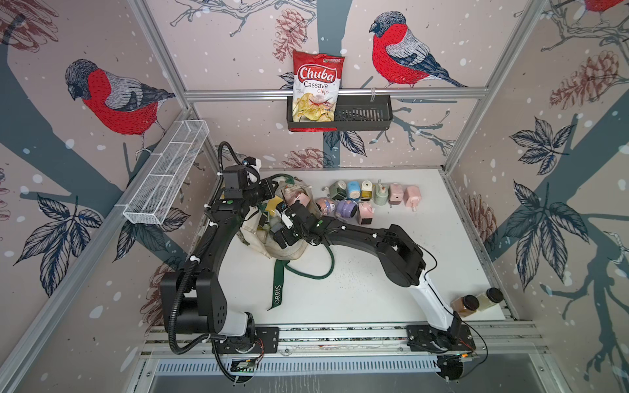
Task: Take out the pencil sharpeners from the tote bags
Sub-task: Pick up the pencil sharpener from the canvas bag.
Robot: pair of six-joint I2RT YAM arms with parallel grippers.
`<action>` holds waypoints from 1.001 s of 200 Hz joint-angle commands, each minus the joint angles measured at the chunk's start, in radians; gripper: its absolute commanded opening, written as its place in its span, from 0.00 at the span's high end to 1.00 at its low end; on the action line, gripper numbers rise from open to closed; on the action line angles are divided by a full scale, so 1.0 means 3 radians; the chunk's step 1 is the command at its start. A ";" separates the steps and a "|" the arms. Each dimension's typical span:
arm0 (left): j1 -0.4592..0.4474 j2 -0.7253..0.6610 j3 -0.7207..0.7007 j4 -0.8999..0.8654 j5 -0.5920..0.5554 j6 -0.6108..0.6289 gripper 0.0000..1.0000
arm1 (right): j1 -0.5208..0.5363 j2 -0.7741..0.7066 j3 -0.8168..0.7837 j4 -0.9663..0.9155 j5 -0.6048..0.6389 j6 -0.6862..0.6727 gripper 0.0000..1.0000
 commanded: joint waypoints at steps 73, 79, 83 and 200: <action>-0.0015 0.0013 0.0029 0.0104 0.0041 0.0006 1.00 | 0.0022 0.0364 0.0439 -0.0476 0.0261 0.0221 0.00; -0.0019 0.0013 0.0027 0.0106 0.0039 0.0006 1.00 | 0.0023 0.0394 0.0463 -0.0488 0.0253 0.0222 0.01; -0.0021 0.0016 0.0030 0.0106 0.0037 0.0010 1.00 | 0.0024 0.0414 0.0480 -0.0498 0.0247 0.0221 0.01; -0.0039 0.0024 0.0029 0.0101 0.0031 0.0012 1.00 | 0.0046 0.0413 0.0451 -0.0316 0.0279 0.0142 0.19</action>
